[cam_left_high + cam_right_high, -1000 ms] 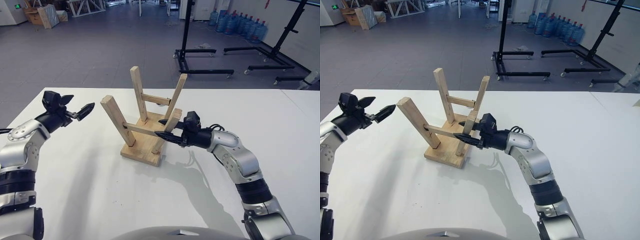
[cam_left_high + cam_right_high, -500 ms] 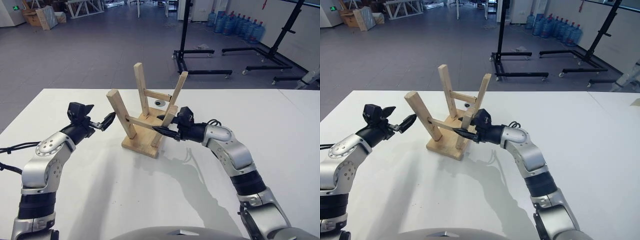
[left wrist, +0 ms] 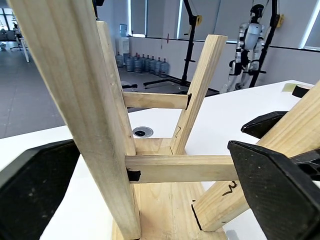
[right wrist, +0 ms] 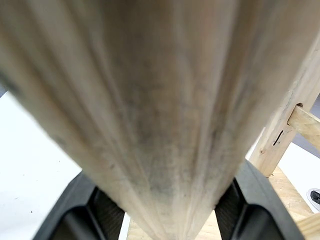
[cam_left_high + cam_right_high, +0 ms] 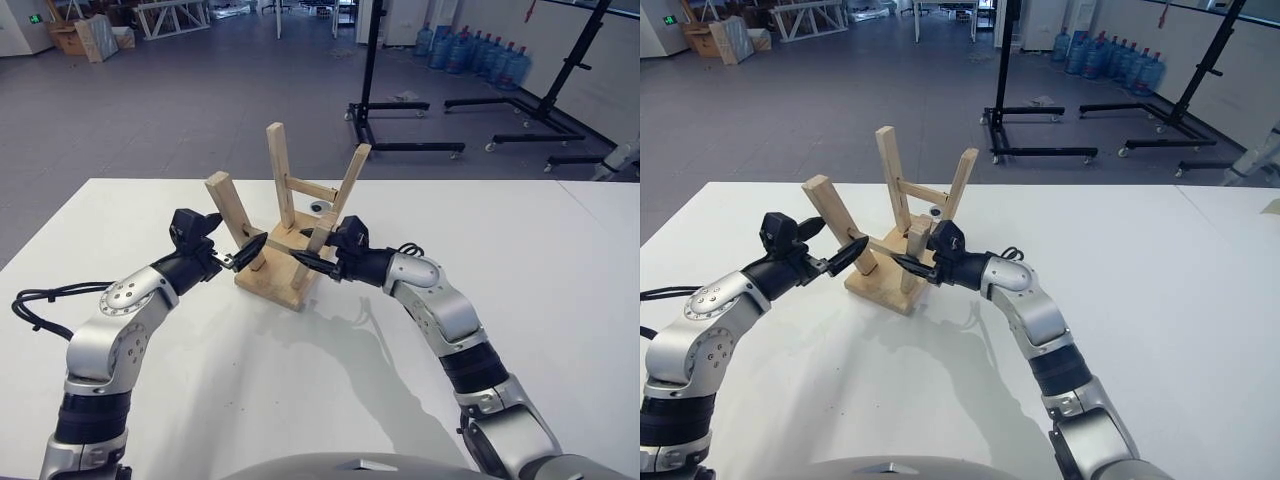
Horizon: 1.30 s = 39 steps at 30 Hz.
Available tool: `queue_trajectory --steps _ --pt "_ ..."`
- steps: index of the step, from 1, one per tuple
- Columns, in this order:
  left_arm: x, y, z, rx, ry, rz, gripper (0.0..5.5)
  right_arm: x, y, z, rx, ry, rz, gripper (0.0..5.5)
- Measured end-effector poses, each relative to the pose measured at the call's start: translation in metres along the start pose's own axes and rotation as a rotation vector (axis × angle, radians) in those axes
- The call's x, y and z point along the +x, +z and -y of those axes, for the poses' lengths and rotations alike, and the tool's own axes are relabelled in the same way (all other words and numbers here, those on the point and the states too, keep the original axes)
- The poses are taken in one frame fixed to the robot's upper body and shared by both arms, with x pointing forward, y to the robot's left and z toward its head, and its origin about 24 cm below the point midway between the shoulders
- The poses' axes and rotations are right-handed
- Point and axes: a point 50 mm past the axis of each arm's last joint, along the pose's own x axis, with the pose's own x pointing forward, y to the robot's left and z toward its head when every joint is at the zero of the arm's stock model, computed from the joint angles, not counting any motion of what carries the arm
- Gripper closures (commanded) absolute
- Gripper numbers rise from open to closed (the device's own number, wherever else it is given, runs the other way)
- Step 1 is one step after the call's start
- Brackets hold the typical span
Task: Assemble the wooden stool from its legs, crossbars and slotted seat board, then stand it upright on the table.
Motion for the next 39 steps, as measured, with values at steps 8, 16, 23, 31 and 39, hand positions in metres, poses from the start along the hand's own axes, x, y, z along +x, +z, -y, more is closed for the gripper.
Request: queue_trajectory --steps 8,16,23,31,39 --pt "-0.011 0.084 -0.029 0.153 -0.133 0.093 0.25 -0.002 -0.001 0.0 0.004 0.01 0.004 3.44" --pt "-0.042 0.158 -0.095 0.072 0.121 0.372 0.25 -0.005 0.004 -0.003 0.003 0.056 0.009 3.44" --pt "-0.039 0.077 -0.128 0.078 0.314 0.166 0.25 -0.011 0.007 -0.005 0.008 0.094 -0.007 3.44" --pt "0.002 -0.026 -0.071 -0.05 0.184 0.008 0.25 -0.011 0.005 -0.005 0.009 0.096 -0.015 3.44" --pt "0.002 -0.003 -0.081 0.013 0.166 0.047 0.25 -0.011 0.006 -0.005 0.001 0.105 -0.022 3.44"
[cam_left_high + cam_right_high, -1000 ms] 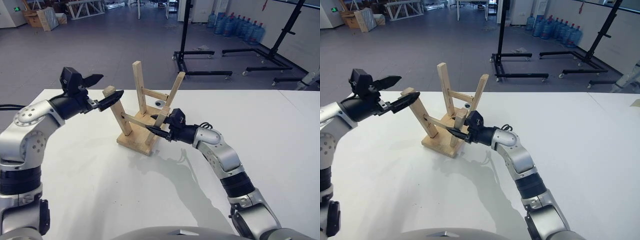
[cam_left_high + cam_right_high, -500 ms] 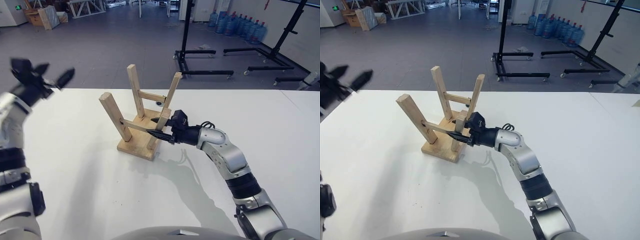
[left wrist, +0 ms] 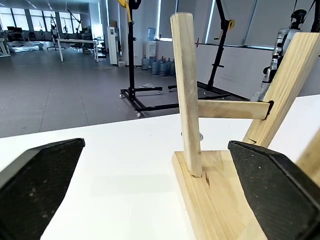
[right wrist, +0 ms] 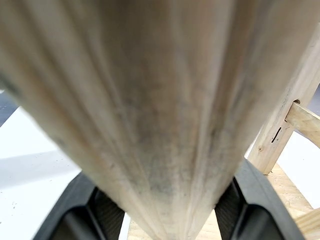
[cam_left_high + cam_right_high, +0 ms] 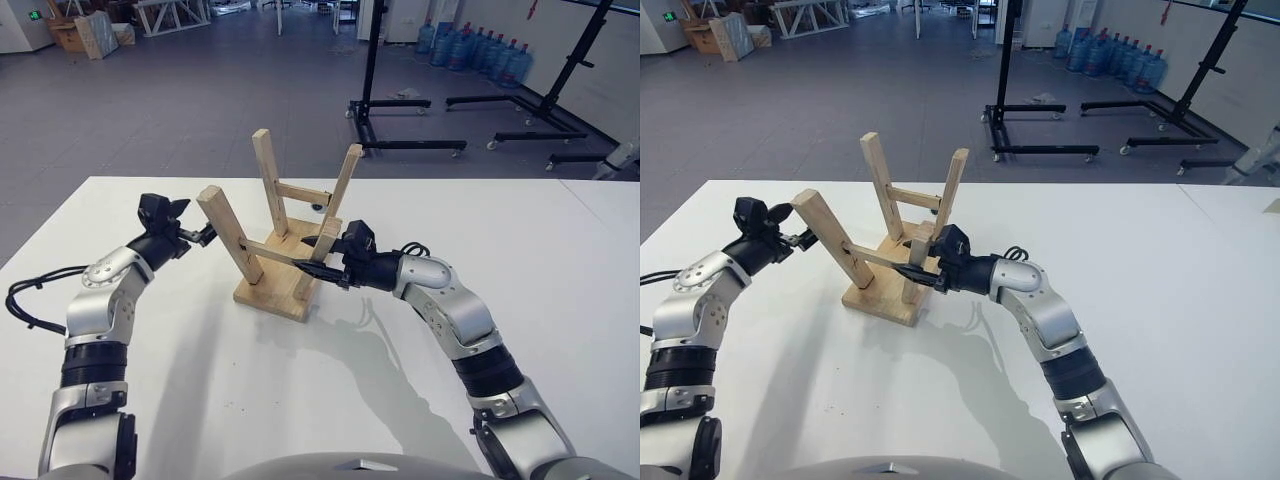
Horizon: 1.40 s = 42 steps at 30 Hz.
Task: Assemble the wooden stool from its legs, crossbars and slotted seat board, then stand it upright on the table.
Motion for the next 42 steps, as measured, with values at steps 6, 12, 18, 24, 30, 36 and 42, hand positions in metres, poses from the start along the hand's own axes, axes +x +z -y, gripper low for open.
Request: queue_trajectory --steps 6,12,18,24,30,36,42 --pt "0.009 0.009 0.013 0.025 -0.034 0.031 0.25 -0.002 0.0 0.001 -0.019 0.016 -0.012 3.44" --pt "-0.002 0.004 0.023 0.045 0.038 0.01 0.25 0.002 -0.002 0.003 -0.035 0.024 -0.021 3.44" --pt "-0.011 -0.004 0.021 0.059 0.096 -0.027 0.25 0.013 0.002 0.008 -0.039 0.031 -0.046 3.44" --pt "-0.018 -0.013 0.02 0.053 0.133 -0.061 0.25 0.023 0.004 0.014 -0.039 0.014 -0.063 3.44" --pt "-0.018 -0.013 0.02 0.054 0.136 -0.061 0.25 0.023 0.003 0.014 -0.032 0.014 -0.061 3.44" --pt "-0.016 -0.013 0.022 0.043 0.128 -0.051 0.25 0.019 0.001 0.015 0.029 -0.003 -0.016 3.44" --pt "-0.01 -0.018 0.02 -0.081 0.05 -0.047 0.1 0.027 -0.015 0.008 0.146 -0.042 -0.002 2.18"
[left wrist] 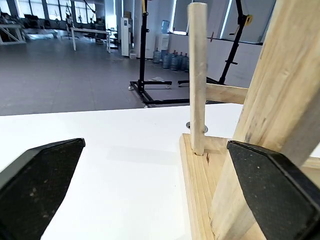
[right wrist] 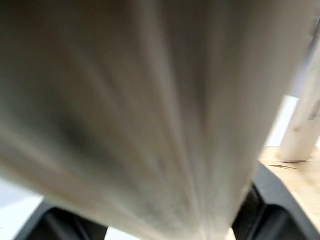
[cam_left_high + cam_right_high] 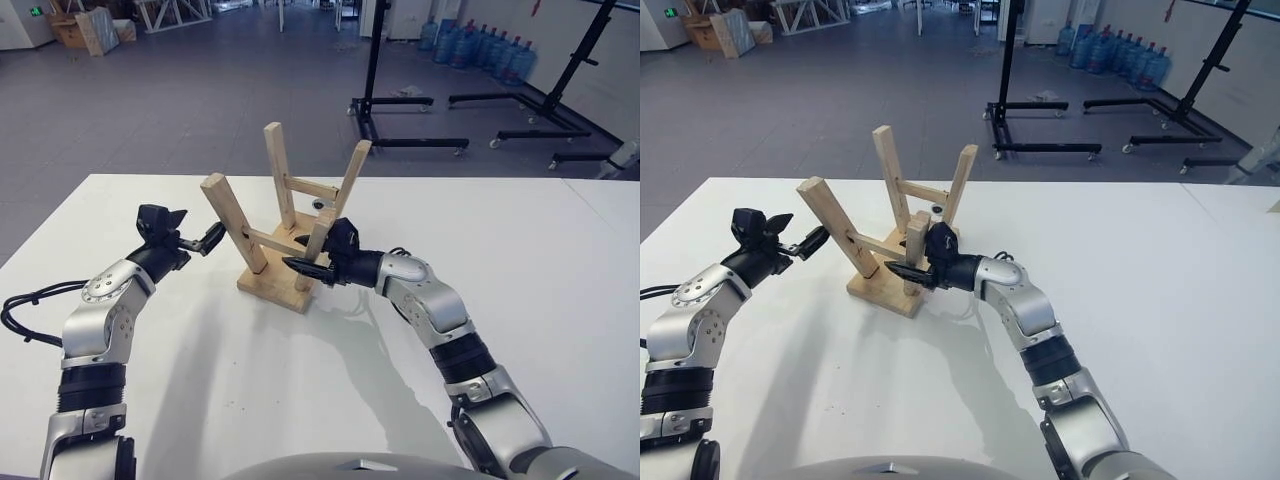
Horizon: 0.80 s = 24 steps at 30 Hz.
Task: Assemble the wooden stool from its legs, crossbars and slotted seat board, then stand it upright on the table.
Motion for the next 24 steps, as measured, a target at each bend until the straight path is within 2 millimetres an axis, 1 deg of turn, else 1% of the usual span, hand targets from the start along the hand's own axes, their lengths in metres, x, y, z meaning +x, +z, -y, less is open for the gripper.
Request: queue_trajectory --steps 5,11,15,17,19,24 --pt "0.0 -0.003 -0.003 -0.014 -0.001 -0.005 0.1 0.003 -0.001 0.0 0.023 -0.009 0.014 1.32" --pt "0.0 -0.004 -0.002 -0.015 -0.04 -0.006 0.1 -0.006 0.0 0.007 0.014 -0.038 0.009 0.33" --pt "-0.004 0.003 0.001 -0.036 -0.149 -0.024 0.1 -0.023 -0.004 0.009 0.014 -0.045 -0.003 0.26" --pt "-0.009 0.012 0.001 -0.038 -0.209 -0.029 0.1 -0.033 -0.003 0.011 0.021 -0.039 0.003 0.26" --pt "-0.014 0.021 0.0 -0.032 -0.239 -0.032 0.1 -0.038 -0.001 0.011 0.021 -0.03 0.009 0.26" --pt "-0.029 0.039 -0.016 0.052 -0.269 -0.079 0.1 -0.052 0.003 0.013 0.005 -0.033 0.019 0.26"
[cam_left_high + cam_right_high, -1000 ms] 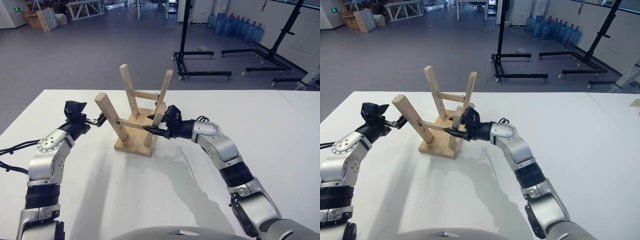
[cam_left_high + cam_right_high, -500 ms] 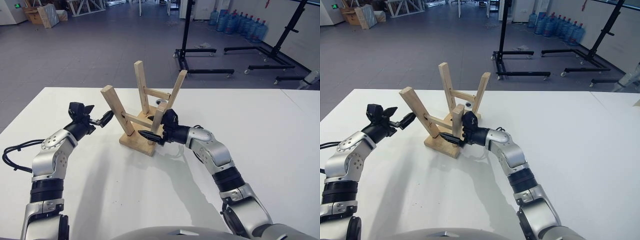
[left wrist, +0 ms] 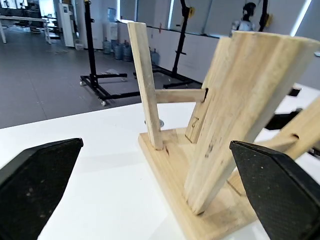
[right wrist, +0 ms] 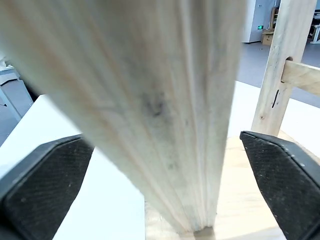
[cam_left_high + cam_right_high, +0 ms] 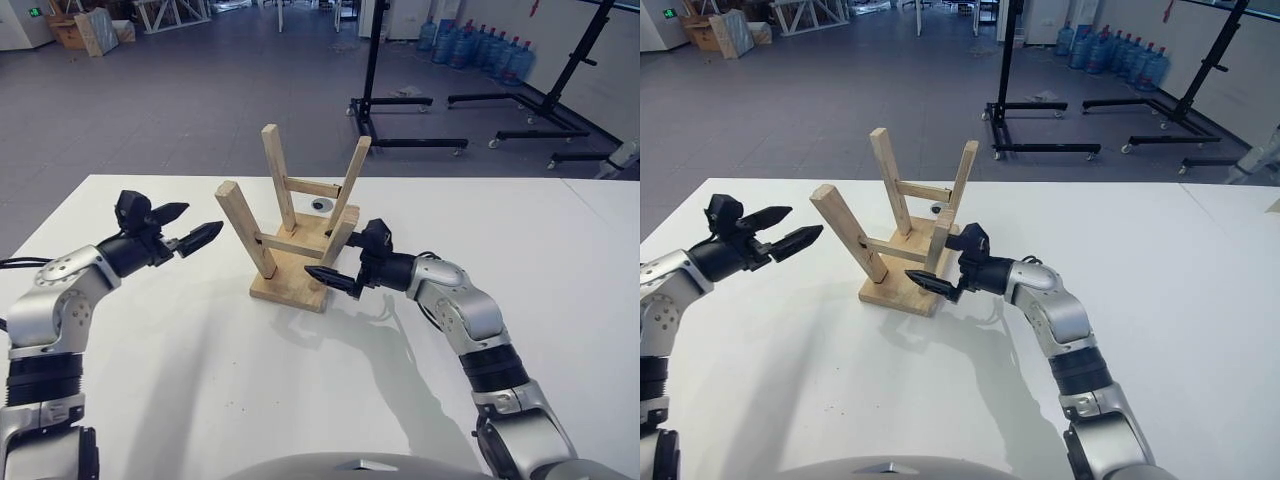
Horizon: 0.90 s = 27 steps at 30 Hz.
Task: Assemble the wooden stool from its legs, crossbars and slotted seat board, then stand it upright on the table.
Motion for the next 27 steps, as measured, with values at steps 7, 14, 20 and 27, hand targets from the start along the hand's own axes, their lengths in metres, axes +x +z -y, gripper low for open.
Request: queue_trajectory --steps 7,14,20,27 --pt "-0.028 0.005 0.008 0.117 -0.184 -0.157 0.1 -0.072 -0.017 -0.008 0.032 0.055 -0.142 0.26" --pt "0.01 0.013 0.037 0.154 -0.204 -0.056 0.1 -0.138 0.029 0.052 -0.157 -0.521 -0.072 0.26" --pt "0.029 0.009 0.026 0.123 -0.03 -0.011 0.1 -0.06 0.02 0.073 -0.191 -0.822 0.017 0.26" --pt "0.046 0.019 0.027 0.107 0.001 0.075 0.1 0.002 0.006 0.041 -0.198 -0.636 0.074 0.26"
